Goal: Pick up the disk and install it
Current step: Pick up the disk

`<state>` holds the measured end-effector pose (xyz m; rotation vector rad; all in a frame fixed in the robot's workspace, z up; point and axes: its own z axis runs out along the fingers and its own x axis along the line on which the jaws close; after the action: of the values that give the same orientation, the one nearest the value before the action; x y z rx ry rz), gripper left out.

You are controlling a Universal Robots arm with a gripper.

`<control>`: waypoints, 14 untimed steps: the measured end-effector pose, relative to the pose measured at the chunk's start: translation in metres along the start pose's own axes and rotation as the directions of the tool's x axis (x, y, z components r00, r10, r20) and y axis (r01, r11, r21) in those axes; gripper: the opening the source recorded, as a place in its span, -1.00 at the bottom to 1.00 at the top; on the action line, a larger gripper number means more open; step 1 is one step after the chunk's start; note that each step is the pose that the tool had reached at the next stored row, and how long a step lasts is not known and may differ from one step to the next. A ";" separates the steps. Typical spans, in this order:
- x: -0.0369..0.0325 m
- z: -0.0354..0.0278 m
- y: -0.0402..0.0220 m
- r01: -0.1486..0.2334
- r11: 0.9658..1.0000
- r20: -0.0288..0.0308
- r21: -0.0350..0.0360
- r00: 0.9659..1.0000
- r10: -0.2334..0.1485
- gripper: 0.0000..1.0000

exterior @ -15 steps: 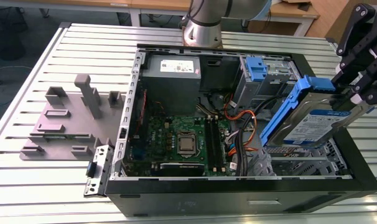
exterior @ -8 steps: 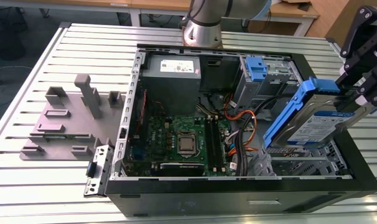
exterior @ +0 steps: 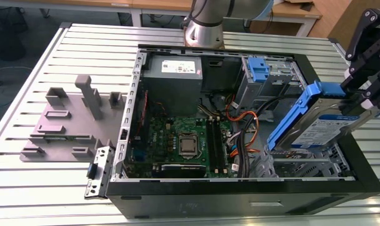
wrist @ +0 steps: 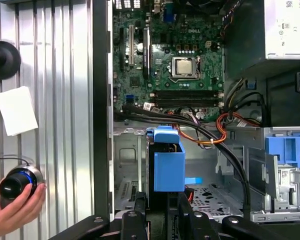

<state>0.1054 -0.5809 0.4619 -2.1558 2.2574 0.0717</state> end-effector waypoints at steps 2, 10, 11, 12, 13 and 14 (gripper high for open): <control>0.0003 0.0002 -0.0007 0.001 1.000 0.000 0.000 1.000 -0.001 -0.31; 0.0004 0.0016 -0.0037 0.026 1.000 0.000 -0.001 1.000 -0.026 -0.31; 0.0004 0.0019 -0.0045 0.028 1.000 0.000 -0.001 1.000 -0.028 -0.31; 0.0003 0.0021 -0.0055 0.029 1.000 0.000 -0.001 1.000 -0.029 -0.31; 0.0003 0.0023 -0.0060 0.030 1.000 0.000 -0.001 1.000 -0.030 -0.31; 0.0003 0.0026 -0.0063 0.030 1.000 0.000 -0.001 1.000 -0.030 -0.31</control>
<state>0.1116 -0.5813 0.4591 -2.1891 2.2255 0.0729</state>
